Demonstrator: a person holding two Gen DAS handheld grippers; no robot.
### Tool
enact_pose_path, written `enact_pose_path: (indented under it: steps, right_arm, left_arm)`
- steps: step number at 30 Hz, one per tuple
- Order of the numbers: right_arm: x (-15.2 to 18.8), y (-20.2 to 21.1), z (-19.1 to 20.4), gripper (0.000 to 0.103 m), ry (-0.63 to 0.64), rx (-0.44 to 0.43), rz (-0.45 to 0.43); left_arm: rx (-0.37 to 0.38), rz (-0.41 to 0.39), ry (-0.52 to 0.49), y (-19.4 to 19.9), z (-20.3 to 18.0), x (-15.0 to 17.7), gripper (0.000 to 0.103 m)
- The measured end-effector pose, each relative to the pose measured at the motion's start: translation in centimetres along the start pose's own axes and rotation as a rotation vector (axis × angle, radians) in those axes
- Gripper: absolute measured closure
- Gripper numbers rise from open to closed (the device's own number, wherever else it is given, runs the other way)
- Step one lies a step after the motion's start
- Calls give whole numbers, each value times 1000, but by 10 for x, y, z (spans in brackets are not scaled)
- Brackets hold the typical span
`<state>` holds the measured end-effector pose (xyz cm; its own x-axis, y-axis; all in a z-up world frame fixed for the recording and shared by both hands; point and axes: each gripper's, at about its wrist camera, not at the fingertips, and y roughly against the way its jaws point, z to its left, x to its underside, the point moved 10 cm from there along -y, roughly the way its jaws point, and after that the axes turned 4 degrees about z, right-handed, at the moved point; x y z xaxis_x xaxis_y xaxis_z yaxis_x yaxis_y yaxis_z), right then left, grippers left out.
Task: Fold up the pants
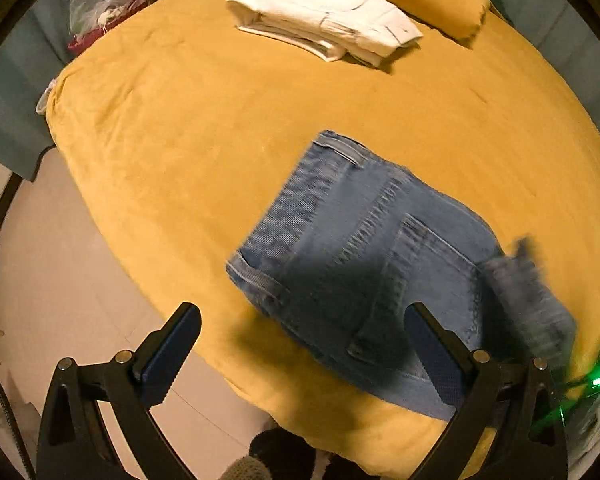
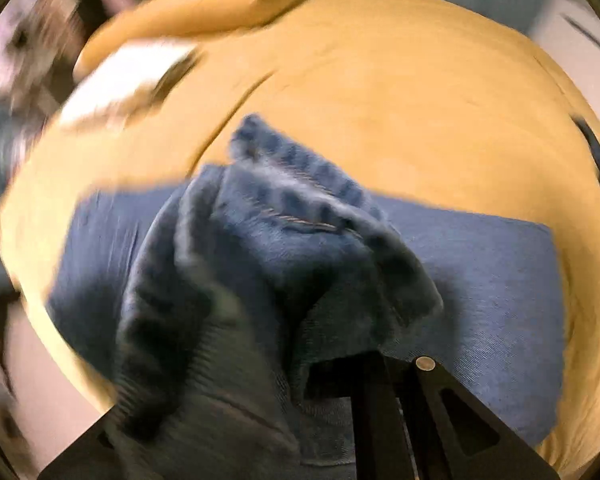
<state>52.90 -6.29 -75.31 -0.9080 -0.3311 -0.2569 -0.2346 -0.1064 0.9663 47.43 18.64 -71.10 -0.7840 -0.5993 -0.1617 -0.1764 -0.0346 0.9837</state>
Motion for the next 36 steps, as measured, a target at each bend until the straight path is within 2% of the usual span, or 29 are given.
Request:
enact_pose_path:
  steps: [1,2,4,5,6,9,10,13,14,17,19,20,21,22,24,26,28,32,34,36]
  right_arm:
    - [14,-8,13,90,18,3,32]
    - [23,-17,22,79,23,-24,75]
    - [30,-21,31,54,33,-120,132]
    - [32,-16,35,32,32,-189,151]
    - [32,-7,35,21,12,-269,155]
    - [31,32,11,21,-104,-468,155]
    - [34,45,-8,21,-161,-488,145]
    - [50,58,-74,21,-318,-393,154]
    - [60,58,-105,21,-382,-332,165]
    - [80,46,-185,21,-520,-200,201]
    - [97,25,-220,21,-547,-162,262]
    - [101,16,-229,21,-543,-159,294]
    - [112,2,-231,21,-532,-181,345]
    - [120,-7,-230,21,-532,-186,388]
    - [142,-25,-238,21,-569,-196,463]
    - [152,-26,-240,21,-599,-241,467]
    - [161,-23,-238,21,-581,-254,483]
    - [175,-25,-229,21,-578,-276,528]
    - [174,-26,-230,21,-562,-282,556]
    - [170,-27,-239,20,-514,-275,605]
  left_arm:
    - [9,9,2,-1,-1,0,0]
    - [22,17,2,-5,-2,-3,0]
    - [66,36,-8,-12,-11,-8,0]
    - [85,45,-14,-12,-17,-8,0]
    - [115,59,-22,-14,-28,-9,0]
    - [192,102,-43,-11,-60,-3,0]
    - [221,130,-57,-14,-73,0,0]
    - [290,279,-129,-41,-118,22,0]
    - [303,324,-152,-53,-133,31,0]
    - [305,429,-209,-84,-162,54,1]
    - [238,422,-269,-95,-169,59,9]
    - [168,397,-337,-99,-169,61,30]
    - [98,374,-416,-101,-167,61,44]
    - [79,366,-451,-101,-166,62,48]
    - [66,364,-513,-98,-161,63,48]
    - [56,398,-578,-93,-157,70,47]
    - [44,403,-605,-87,-152,78,41]
    - [-36,395,-733,-80,-147,98,34]
    - [-64,421,-734,-76,-144,106,30]
    - [-58,442,-712,-72,-142,112,29]
